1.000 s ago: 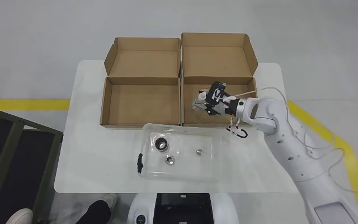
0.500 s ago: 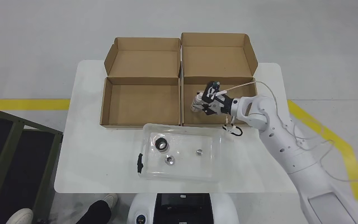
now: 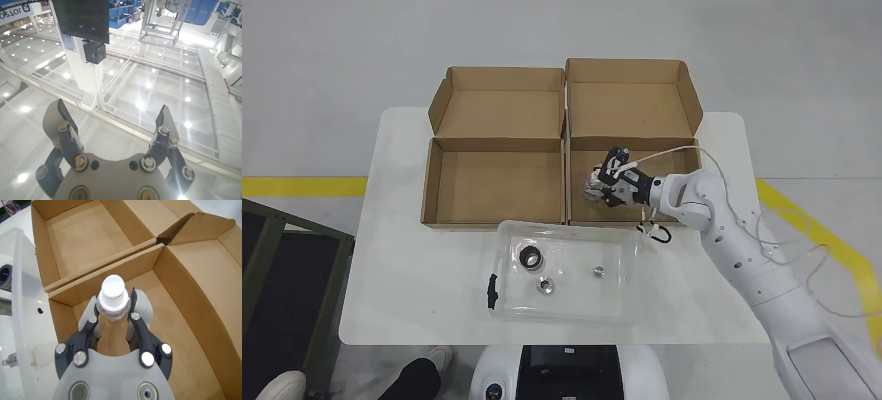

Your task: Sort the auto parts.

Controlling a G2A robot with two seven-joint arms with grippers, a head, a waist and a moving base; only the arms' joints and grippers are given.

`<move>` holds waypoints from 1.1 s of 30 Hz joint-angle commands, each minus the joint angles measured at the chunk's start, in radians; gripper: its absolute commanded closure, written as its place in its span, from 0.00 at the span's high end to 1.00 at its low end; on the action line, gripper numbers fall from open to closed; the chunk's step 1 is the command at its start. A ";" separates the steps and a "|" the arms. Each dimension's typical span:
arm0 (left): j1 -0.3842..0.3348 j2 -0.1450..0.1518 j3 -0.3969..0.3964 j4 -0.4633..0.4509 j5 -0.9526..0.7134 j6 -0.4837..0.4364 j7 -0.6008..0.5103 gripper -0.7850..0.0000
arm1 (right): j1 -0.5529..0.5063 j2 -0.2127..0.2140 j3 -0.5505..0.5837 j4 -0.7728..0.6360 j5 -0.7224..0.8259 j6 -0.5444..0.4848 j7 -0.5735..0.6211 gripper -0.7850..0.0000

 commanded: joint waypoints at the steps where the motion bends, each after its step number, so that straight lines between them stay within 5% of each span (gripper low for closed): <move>1: 0.000 0.000 0.000 0.000 0.000 0.000 0.000 1.00 | -0.005 0.003 0.010 -0.014 -0.004 0.001 -0.005 1.00; 20: 0.000 0.000 0.000 0.000 0.000 0.000 0.000 1.00 | -0.300 0.100 0.285 -0.544 -0.014 -0.113 0.101 1.00; 33: 0.000 0.000 0.000 0.000 0.000 0.000 0.000 1.00 | -0.506 0.134 0.334 -0.792 -0.089 -0.178 0.132 1.00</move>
